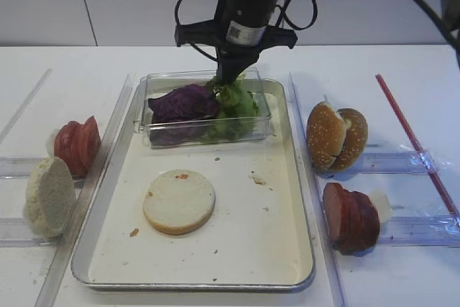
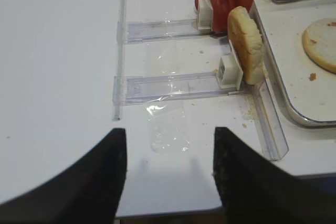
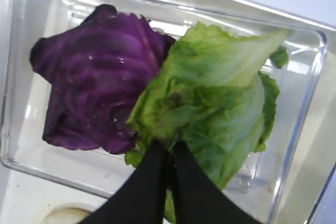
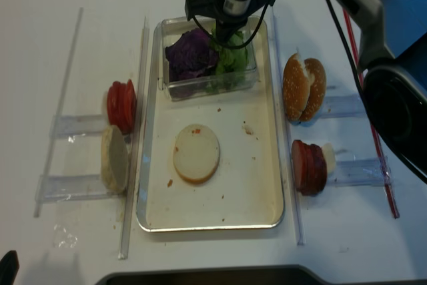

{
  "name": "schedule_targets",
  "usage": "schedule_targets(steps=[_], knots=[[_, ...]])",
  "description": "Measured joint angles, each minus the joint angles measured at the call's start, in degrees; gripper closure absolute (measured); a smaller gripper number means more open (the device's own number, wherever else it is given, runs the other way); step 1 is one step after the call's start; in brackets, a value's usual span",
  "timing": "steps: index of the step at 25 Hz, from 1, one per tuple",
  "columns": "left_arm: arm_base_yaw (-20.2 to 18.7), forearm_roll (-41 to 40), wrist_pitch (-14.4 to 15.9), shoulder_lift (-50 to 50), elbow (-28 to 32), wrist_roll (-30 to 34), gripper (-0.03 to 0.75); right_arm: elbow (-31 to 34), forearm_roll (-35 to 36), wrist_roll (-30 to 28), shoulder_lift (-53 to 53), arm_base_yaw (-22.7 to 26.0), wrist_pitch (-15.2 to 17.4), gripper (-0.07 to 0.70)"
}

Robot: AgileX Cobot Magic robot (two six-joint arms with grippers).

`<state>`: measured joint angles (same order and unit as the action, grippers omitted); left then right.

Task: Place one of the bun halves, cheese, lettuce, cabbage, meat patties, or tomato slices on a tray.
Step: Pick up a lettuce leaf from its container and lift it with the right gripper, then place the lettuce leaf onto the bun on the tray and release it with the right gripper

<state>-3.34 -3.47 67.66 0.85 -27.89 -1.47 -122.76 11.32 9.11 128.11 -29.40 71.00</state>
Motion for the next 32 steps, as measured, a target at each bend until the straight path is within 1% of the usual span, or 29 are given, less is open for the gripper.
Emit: schedule_targets(steps=[11,14,17,23,27,32], knots=[[0.00,0.00,0.00,0.00,0.00,0.00,0.358,0.61,-0.35,0.00,-8.62,0.00,0.25,0.587],[0.00,0.00,0.00,0.00,0.00,0.00,0.358,3.48,-0.75,0.00,-11.40,-0.53,0.37,0.587],[0.00,0.00,0.00,0.00,0.00,0.00,0.358,7.71,-1.04,0.00,-15.24,-1.90,0.52,0.587],[0.00,0.00,0.00,0.00,0.00,0.00,0.358,14.98,-1.17,-0.21,-21.12,-6.84,0.66,0.587],[0.00,0.00,0.00,0.00,0.00,0.00,0.359,18.29,-1.17,-0.21,-22.26,-10.08,0.66,0.587],[0.00,0.00,0.00,0.00,0.00,0.00,0.359,21.41,-1.17,0.68,-21.91,-12.76,0.66,0.587]])
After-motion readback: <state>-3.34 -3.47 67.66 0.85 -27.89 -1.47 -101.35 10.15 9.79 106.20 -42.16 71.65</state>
